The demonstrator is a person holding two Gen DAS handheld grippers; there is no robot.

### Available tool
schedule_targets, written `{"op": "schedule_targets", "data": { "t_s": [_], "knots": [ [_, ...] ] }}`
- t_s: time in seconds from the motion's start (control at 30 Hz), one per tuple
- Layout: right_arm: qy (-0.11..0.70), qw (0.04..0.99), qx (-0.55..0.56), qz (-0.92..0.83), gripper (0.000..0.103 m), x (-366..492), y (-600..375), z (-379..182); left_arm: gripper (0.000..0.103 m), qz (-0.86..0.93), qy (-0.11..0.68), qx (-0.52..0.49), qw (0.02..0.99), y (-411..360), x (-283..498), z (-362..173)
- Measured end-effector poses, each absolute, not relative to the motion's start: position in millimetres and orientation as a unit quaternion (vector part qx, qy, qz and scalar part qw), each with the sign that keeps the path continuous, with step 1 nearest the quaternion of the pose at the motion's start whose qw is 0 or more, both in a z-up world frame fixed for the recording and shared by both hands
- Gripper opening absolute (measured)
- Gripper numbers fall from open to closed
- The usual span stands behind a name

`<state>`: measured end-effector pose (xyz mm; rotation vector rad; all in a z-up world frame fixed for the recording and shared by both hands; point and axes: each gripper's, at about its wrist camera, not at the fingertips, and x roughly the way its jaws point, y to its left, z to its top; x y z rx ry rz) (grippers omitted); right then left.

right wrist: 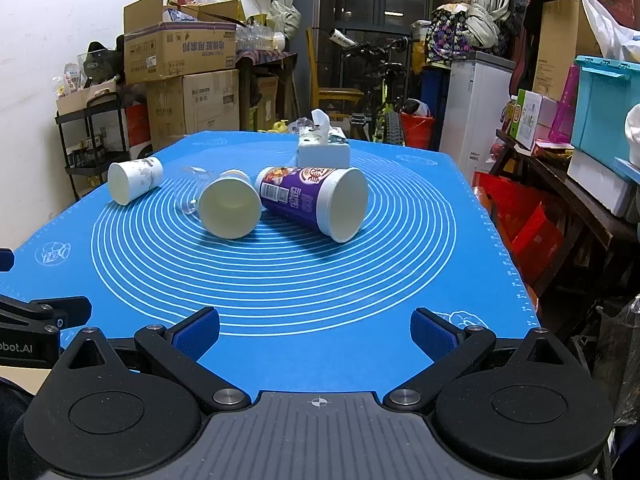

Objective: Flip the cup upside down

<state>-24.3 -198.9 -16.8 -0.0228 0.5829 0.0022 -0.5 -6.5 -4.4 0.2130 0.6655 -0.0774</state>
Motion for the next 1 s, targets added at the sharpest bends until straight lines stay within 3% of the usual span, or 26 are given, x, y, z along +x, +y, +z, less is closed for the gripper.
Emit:
{"op": "schedule_targets", "data": {
  "t_s": [1.0],
  "knots": [
    [0.287, 0.958, -0.017, -0.002, 0.101, -22.1, -198.7, -16.7, 0.102, -0.035, 0.32, 0.102, 0.941, 1.5, -0.9, -3.2]
  ]
}}
